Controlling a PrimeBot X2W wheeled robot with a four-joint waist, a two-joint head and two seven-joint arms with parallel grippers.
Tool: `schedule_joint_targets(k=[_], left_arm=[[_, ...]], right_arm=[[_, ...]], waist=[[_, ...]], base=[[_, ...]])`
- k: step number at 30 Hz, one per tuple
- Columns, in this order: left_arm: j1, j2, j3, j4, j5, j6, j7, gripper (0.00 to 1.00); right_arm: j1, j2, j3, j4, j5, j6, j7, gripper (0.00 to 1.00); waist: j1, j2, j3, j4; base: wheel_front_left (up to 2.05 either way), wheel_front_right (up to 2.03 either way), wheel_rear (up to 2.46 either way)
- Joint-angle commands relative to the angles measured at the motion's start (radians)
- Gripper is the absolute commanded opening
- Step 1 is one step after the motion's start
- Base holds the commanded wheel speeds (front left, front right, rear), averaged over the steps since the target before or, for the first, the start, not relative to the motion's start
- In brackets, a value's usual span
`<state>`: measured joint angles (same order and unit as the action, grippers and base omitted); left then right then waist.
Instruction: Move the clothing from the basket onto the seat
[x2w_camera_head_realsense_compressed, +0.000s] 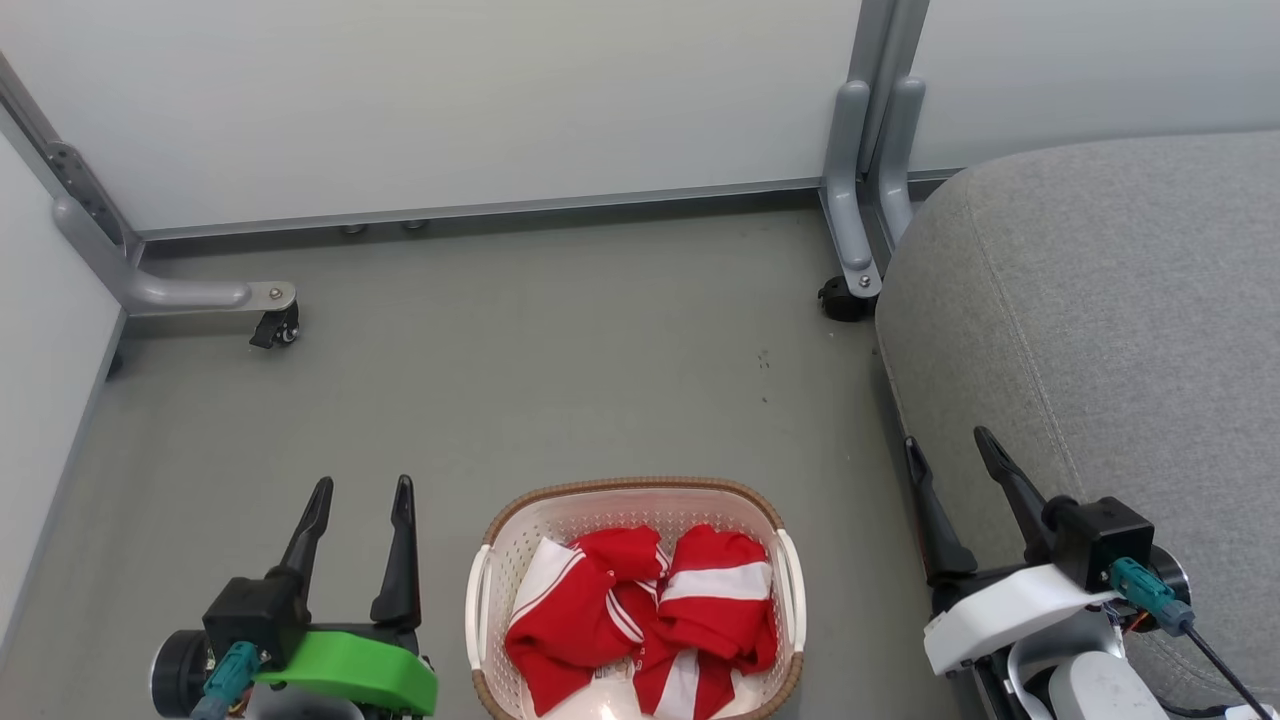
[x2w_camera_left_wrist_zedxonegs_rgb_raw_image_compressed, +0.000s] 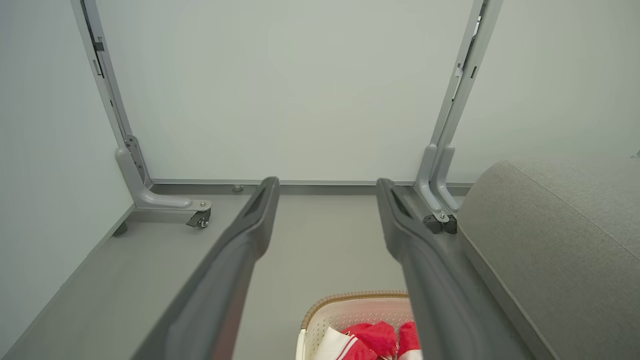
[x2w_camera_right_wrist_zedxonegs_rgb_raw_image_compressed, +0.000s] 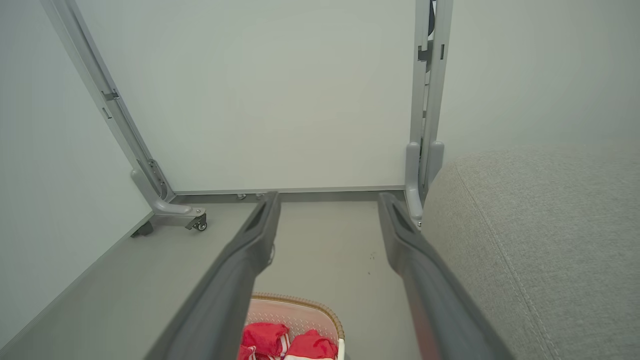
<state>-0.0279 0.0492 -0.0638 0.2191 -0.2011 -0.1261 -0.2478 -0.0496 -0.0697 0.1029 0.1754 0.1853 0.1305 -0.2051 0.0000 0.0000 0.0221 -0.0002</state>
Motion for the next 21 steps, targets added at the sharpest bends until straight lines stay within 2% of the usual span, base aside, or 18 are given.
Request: schedule_joint_targets(k=[1, 8, 21], left_arm=[[0.017, 0.002, 0.002, 0.003, 0.018, 0.005, -0.009, 1.00], [0.017, 0.002, -0.002, 0.021, 0.059, 0.011, -0.020, 1.00], [0.012, 0.002, 0.005, 0.038, 0.054, 0.017, -0.017, 1.00]], right_arm=[[0.009, 0.002, 0.000, 0.000, -0.019, 0.000, -0.005, 1.00], [0.009, 0.005, -0.002, 0.001, -0.053, 0.000, -0.003, 1.00], [0.013, 0.010, -0.007, -0.002, -0.040, 0.000, 0.009, 1.00]], waist=[[0.0000, 0.0000, 0.000, 0.000], [0.0000, 0.0000, 0.002, 0.002], [0.0000, 0.0000, 0.000, 0.006]], base=[[0.00, 0.00, 0.00], [0.00, 0.00, 0.00], [0.00, 0.00, 0.00]])
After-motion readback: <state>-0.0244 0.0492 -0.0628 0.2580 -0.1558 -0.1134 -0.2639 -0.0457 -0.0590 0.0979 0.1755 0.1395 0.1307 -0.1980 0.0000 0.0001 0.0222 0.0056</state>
